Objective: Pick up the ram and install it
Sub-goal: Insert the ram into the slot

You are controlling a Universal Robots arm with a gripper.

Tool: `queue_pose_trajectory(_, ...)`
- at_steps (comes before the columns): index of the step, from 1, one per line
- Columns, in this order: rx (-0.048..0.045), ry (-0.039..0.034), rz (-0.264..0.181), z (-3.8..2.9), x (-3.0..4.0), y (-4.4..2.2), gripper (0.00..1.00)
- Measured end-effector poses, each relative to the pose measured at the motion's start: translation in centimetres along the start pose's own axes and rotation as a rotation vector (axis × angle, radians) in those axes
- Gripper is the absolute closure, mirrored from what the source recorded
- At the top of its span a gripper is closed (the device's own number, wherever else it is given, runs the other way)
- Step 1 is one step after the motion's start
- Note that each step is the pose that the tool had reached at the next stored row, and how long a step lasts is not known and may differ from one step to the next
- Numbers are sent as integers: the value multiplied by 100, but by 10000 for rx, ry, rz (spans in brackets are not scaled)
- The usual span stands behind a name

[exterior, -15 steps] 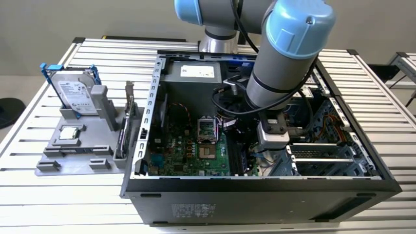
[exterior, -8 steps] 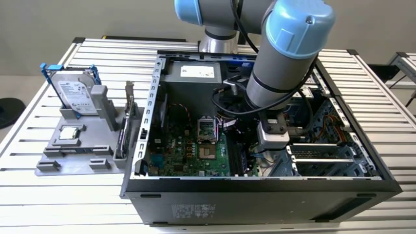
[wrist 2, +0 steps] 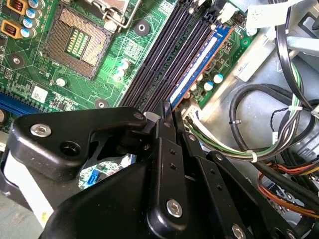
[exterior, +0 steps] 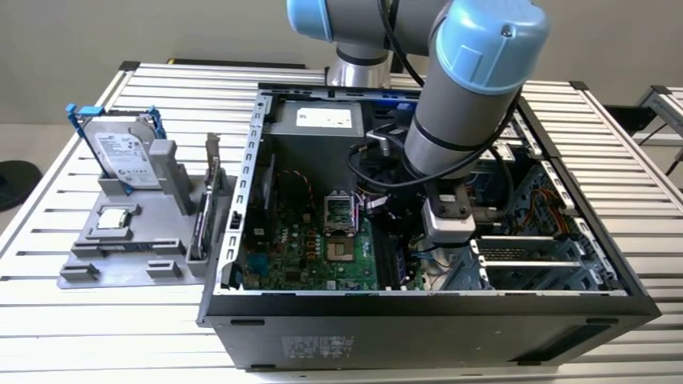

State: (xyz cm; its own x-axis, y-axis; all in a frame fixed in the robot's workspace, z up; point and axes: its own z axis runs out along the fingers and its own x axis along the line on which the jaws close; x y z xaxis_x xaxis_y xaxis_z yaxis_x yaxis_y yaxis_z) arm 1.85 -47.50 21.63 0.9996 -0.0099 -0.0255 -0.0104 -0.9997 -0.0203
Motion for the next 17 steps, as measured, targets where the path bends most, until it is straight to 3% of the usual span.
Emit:
queue_pose_trajectory(10, -34, 1, 1, -7, 0, -13, 100)
queue_pose_trajectory(17, -116, 2, 4, -8, -1, -28, 100)
